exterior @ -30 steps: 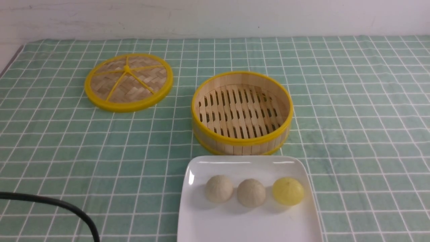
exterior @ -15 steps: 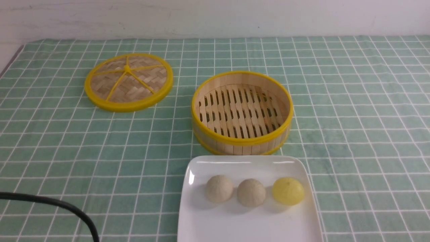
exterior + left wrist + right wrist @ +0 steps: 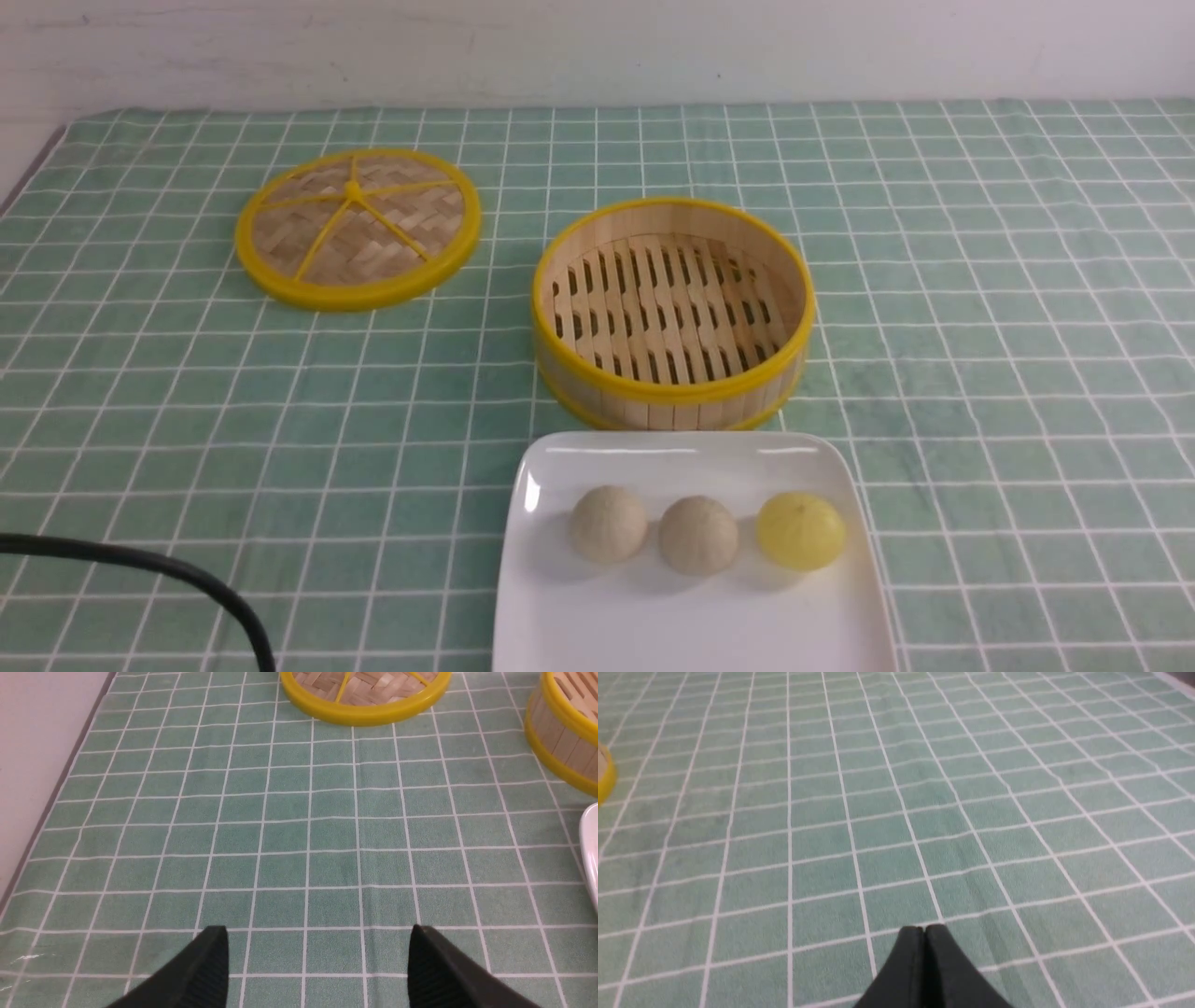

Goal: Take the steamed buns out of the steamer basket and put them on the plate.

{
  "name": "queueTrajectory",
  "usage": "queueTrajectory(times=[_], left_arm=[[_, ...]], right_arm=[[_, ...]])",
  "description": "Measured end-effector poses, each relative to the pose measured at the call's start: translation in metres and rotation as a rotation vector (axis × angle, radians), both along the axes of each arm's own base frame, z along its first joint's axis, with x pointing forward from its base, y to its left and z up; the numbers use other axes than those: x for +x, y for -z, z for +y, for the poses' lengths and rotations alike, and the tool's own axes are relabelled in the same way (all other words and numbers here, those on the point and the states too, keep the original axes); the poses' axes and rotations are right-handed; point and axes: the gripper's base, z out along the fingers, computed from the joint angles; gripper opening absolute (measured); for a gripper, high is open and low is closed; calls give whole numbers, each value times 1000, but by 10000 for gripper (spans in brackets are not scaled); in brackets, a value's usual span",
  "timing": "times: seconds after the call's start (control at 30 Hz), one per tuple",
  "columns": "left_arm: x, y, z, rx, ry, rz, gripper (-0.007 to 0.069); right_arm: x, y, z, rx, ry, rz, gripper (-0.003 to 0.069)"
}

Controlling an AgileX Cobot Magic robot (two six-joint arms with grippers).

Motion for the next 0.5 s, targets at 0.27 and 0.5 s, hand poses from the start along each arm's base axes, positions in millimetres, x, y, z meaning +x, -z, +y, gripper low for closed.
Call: queueTrajectory(times=[0.27, 0.5], left_arm=[[0, 0, 0, 0, 0, 0, 512], [0, 0, 0, 0, 0, 0, 512]], right_arm=[[2, 8, 0, -13, -6, -2, 13], [2, 8, 0, -22, -8, -14, 18]])
